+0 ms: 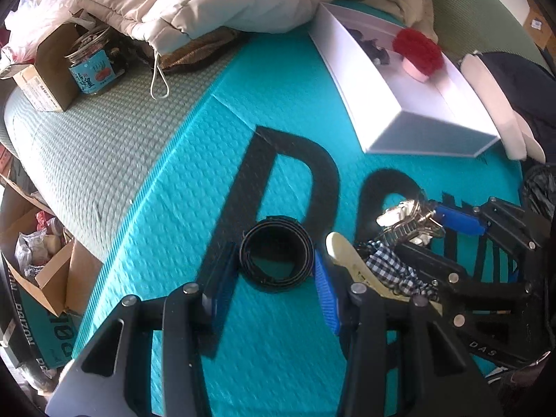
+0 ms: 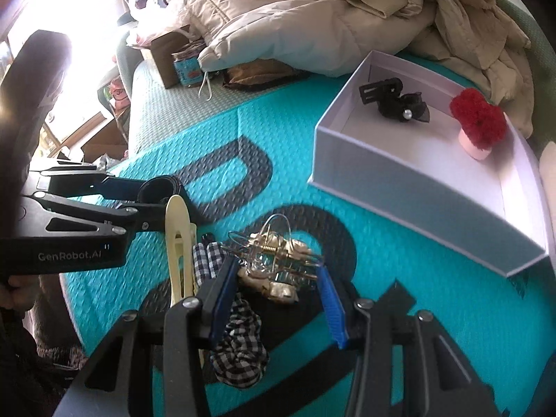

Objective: Organize objects
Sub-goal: 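Grasp the black hair tie with left tool while right grasps gold claw clip, then lift and carry the hair tie and gold clip with both tools to the box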

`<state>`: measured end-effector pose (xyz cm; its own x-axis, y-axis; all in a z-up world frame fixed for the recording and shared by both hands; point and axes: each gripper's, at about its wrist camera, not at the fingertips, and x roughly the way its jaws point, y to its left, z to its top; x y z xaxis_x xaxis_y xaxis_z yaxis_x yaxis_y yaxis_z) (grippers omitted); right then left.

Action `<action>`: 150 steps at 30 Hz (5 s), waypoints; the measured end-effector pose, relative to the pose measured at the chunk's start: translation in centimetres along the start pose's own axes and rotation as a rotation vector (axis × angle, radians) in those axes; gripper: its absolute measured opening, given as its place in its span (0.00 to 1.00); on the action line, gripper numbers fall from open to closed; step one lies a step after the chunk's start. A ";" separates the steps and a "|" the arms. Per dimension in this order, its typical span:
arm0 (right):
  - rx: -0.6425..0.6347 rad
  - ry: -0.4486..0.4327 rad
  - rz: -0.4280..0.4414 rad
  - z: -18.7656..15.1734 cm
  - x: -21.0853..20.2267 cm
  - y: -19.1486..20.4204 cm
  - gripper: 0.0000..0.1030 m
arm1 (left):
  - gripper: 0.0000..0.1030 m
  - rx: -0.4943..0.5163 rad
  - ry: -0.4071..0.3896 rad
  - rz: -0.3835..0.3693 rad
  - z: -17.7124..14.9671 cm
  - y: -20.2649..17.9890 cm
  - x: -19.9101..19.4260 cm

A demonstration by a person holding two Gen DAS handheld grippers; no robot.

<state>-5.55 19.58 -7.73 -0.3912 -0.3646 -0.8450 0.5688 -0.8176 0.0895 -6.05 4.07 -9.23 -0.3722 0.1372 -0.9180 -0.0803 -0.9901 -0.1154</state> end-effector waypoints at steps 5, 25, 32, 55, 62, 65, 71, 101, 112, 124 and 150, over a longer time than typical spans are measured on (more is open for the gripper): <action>-0.018 0.005 0.000 -1.3 -0.8 0.4 0.45 | 0.40 0.025 0.007 -0.009 -1.5 -1.0 -0.6; -0.006 -0.032 -0.027 -1.1 0.7 0.3 0.54 | 0.44 0.033 -0.042 0.024 -0.9 -1.1 0.7; -0.013 -0.048 -0.013 -0.9 0.3 0.5 0.49 | 0.38 0.027 -0.043 0.030 -0.8 -1.1 0.4; -0.037 -0.126 -0.008 0.3 -4.5 0.6 0.49 | 0.38 0.049 -0.092 0.013 -0.1 -2.4 -4.5; -0.032 -0.148 -0.036 -0.3 -6.4 0.0 0.49 | 0.38 0.082 -0.105 -0.004 0.2 -4.4 -5.4; -0.015 -0.157 -0.044 -0.9 -7.3 -0.5 0.49 | 0.38 0.096 -0.105 -0.016 0.1 -5.5 -5.6; 0.009 -0.167 -0.069 -2.6 -9.1 -1.6 0.49 | 0.38 0.135 -0.108 -0.032 -0.1 -8.1 -5.9; 0.091 -0.166 -0.107 -4.8 -11.5 -5.7 0.49 | 0.38 0.264 -0.054 -0.076 1.6 -15.9 -4.0; 0.107 -0.165 -0.097 -1.9 -10.6 -8.3 0.49 | 0.38 0.278 -0.034 -0.102 5.8 -16.3 -2.6; 0.112 -0.160 -0.112 0.1 -9.5 -11.2 0.49 | 0.38 0.291 -0.046 -0.093 9.4 -17.3 -1.1; 0.097 -0.141 -0.103 6.5 -5.0 -14.6 0.49 | 0.38 0.319 -0.057 -0.051 17.3 -15.3 1.9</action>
<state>-16.62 30.49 -1.36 -0.5455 -0.3299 -0.7704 0.4504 -0.8906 0.0625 -21.56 19.99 -2.61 -0.4106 0.1965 -0.8904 -0.3827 -0.9235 -0.0273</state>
